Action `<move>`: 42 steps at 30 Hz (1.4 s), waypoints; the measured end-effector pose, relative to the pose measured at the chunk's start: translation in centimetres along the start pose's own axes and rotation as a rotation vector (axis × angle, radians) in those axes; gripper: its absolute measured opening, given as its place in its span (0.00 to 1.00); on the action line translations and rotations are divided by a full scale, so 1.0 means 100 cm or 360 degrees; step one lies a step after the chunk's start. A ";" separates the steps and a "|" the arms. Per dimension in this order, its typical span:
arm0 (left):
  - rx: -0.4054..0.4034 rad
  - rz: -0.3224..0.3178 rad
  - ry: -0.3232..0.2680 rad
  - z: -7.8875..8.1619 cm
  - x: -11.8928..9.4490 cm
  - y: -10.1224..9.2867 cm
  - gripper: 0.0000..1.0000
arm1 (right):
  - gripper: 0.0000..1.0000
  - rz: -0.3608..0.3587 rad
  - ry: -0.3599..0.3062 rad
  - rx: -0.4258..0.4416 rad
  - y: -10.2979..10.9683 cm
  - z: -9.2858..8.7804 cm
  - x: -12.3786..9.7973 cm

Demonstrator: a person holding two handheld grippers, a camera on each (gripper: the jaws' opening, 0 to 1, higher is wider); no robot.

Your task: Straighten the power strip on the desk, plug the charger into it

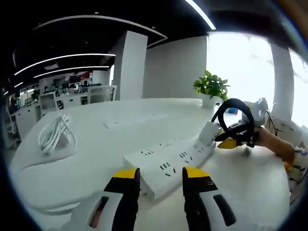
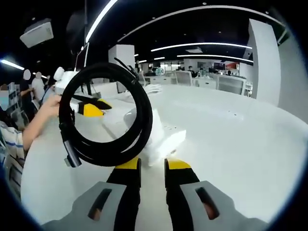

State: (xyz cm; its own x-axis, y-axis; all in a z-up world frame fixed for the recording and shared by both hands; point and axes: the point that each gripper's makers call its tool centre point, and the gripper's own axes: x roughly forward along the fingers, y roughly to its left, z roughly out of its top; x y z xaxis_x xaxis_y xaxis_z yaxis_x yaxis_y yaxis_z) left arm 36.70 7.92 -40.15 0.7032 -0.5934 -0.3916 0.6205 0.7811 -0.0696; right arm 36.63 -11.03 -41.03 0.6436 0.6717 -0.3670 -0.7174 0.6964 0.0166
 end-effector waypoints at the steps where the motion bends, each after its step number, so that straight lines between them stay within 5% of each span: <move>1: 0.0016 0.0014 0.0005 -0.001 0.000 0.000 0.36 | 0.18 -0.0003 -0.0005 0.0013 0.000 0.000 -0.002; 11: 0.0076 0.0036 0.0002 0.000 -0.004 -0.003 0.36 | 0.18 -0.0069 -0.0188 0.0214 -0.009 0.012 -0.036; 21: 0.0123 0.0089 -0.0019 0.014 -0.006 0.003 0.36 | 0.19 -0.0174 -0.0162 0.0188 -0.008 0.001 -0.070; 24: 0.0137 0.0108 -0.0010 0.013 -0.007 0.002 0.35 | 0.19 -0.0275 -0.0070 0.0024 -0.009 -0.007 -0.082; 32: 0.0175 0.0108 0.0009 0.006 -0.020 -0.019 0.37 | 0.19 -0.0285 -0.0125 0.0121 0.000 -0.011 -0.094; 42: 0.0040 0.0160 -0.0142 0.007 -0.051 -0.038 0.37 | 0.21 -0.0280 -0.0143 0.0149 0.019 -0.013 -0.103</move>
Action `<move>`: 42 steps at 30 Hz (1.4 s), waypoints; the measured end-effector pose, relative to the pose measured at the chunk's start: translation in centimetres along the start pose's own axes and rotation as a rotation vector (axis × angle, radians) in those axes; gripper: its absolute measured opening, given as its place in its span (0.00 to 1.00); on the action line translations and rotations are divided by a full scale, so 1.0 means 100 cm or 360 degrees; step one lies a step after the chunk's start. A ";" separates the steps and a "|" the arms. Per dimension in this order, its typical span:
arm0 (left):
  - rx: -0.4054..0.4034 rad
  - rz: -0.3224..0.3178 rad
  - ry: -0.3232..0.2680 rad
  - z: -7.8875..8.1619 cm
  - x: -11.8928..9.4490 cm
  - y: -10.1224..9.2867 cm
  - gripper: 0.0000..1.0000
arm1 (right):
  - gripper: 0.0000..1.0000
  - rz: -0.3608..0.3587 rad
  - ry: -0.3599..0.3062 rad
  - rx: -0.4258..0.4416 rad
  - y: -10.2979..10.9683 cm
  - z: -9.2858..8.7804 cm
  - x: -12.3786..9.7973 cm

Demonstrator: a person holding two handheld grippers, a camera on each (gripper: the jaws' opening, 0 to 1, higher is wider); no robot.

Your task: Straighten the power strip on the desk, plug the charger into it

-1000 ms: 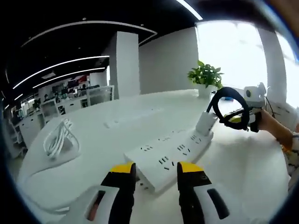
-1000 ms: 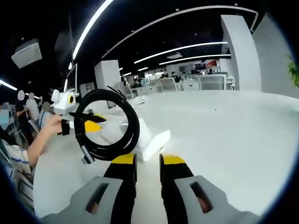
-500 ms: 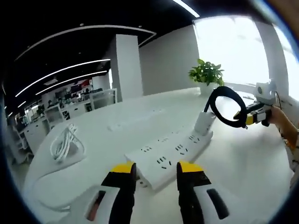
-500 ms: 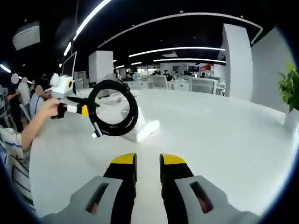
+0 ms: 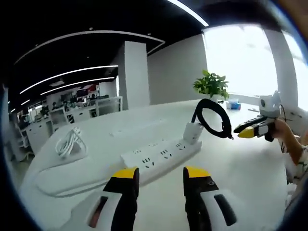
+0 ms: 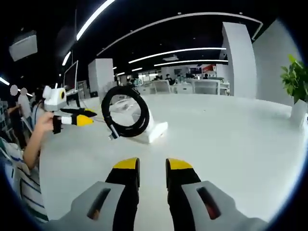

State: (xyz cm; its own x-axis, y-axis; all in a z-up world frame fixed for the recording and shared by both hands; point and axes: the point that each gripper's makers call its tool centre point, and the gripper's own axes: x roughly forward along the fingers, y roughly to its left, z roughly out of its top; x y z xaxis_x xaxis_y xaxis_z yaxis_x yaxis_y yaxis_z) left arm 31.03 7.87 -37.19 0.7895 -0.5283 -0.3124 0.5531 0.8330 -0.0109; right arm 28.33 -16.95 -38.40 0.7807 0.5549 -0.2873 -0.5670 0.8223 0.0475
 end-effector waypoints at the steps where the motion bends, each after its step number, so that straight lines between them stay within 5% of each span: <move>1: -0.0005 0.0016 -0.0007 -0.001 -0.003 0.000 0.37 | 0.21 -0.0007 -0.0002 -0.0011 0.001 0.000 -0.001; 23: 0.0094 0.0247 -0.0033 -0.022 -0.059 -0.008 0.41 | 0.24 -0.0081 -0.0033 -0.0114 0.026 -0.012 -0.022; 42: 0.0018 0.0364 -0.0070 -0.046 -0.107 -0.024 0.43 | 0.26 -0.0149 -0.0040 -0.0144 0.048 -0.020 -0.053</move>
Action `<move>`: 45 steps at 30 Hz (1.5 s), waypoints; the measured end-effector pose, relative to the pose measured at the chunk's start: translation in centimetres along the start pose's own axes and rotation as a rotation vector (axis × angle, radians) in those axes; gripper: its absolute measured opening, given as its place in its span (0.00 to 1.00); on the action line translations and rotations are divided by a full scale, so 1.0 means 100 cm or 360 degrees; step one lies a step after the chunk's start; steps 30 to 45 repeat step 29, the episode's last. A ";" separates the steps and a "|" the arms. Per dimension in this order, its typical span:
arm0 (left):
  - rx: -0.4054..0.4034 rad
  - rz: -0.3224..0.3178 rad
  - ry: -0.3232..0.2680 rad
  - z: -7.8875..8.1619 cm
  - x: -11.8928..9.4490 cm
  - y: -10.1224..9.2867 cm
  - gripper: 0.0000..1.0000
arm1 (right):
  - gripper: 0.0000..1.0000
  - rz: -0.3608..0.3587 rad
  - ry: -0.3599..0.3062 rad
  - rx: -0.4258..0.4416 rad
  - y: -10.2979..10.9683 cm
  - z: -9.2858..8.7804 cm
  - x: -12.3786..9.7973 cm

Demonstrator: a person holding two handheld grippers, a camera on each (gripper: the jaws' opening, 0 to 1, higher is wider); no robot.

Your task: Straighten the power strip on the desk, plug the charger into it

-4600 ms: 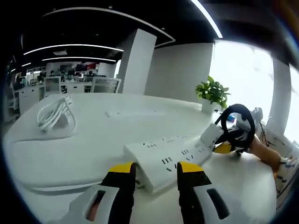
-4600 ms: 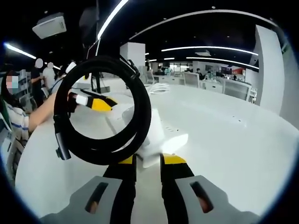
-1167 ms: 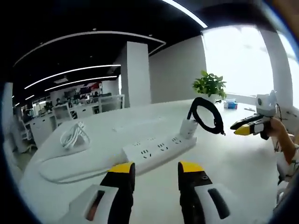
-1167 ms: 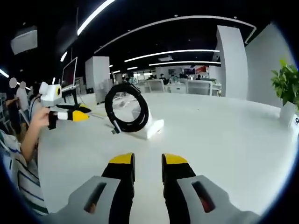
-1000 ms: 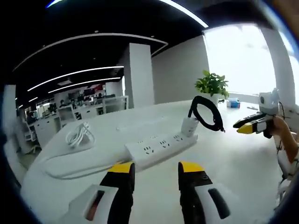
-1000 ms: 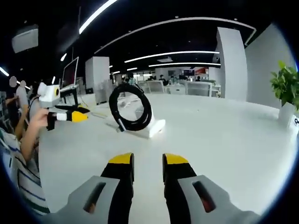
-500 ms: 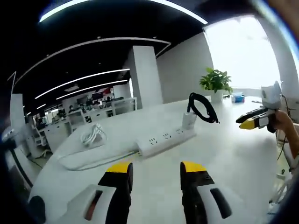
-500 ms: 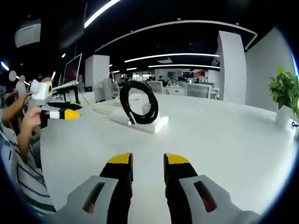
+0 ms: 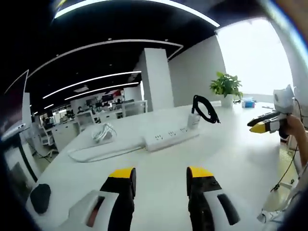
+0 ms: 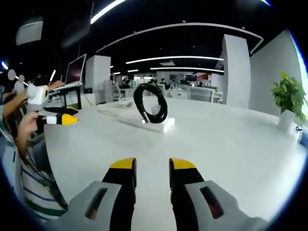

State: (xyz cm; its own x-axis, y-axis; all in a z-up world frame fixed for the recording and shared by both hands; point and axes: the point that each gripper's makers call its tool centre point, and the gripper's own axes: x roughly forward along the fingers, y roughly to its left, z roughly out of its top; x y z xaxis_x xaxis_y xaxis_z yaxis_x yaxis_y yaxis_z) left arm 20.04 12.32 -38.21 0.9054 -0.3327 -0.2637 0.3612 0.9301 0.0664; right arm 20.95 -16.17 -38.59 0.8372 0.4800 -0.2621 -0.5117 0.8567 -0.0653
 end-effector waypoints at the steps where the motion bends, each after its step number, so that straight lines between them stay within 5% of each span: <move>1: -0.0005 0.0002 0.0003 -0.002 -0.003 -0.001 0.43 | 0.26 -0.0007 0.0001 -0.0003 0.000 0.000 -0.002; 29: -0.0097 0.0147 0.0082 -0.037 -0.039 -0.003 0.51 | 0.30 -0.0089 0.0041 0.0023 0.000 -0.006 -0.014; 45: -0.0097 0.0147 0.0082 -0.037 -0.039 -0.003 0.51 | 0.30 -0.0089 0.0041 0.0023 0.000 -0.006 -0.014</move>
